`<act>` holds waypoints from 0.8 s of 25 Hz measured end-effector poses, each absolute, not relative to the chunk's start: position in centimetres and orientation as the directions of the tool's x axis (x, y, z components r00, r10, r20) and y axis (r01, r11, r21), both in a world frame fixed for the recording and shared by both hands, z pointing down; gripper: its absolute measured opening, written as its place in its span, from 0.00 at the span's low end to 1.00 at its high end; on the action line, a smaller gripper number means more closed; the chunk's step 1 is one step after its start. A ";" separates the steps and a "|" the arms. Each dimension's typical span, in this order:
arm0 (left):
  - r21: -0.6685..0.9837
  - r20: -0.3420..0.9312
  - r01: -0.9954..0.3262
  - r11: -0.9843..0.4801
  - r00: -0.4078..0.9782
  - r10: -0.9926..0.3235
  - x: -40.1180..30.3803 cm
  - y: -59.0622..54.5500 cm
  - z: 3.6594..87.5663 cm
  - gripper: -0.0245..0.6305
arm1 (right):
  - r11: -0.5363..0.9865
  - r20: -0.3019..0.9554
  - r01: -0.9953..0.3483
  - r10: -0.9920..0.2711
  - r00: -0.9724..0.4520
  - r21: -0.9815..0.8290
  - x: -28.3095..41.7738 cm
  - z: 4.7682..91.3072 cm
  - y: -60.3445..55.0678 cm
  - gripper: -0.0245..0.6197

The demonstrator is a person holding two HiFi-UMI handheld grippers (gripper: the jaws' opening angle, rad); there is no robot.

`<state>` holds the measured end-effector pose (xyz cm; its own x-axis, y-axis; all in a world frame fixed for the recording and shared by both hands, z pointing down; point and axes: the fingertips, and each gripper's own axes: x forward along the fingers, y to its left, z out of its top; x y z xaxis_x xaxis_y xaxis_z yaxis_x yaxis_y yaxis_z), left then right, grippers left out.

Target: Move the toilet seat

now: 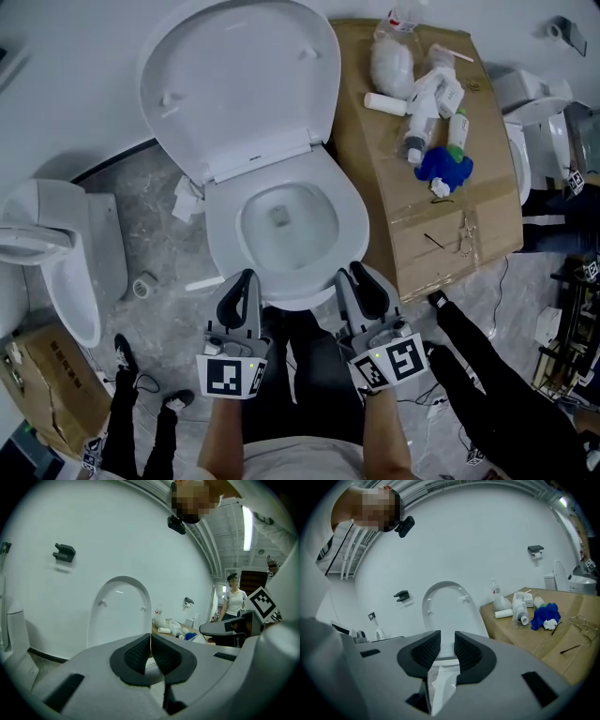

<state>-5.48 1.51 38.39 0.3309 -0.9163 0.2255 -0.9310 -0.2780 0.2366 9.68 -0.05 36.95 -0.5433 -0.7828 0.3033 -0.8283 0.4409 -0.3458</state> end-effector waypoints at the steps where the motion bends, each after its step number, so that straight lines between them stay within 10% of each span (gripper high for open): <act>1: 0.237 0.224 -0.931 -0.277 0.330 -0.917 -5.6 1.3 38.3 0.06 | 0.445 0.303 -0.829 -0.783 -0.544 -0.339 9.6 36.8 -0.3 0.19; 20: 0.255 0.186 -0.931 -0.260 0.311 -0.932 -7.3 -1.7 36.0 0.06 | 0.521 0.281 -0.819 -0.770 -0.572 -0.241 7.0 34.1 -3.7 0.09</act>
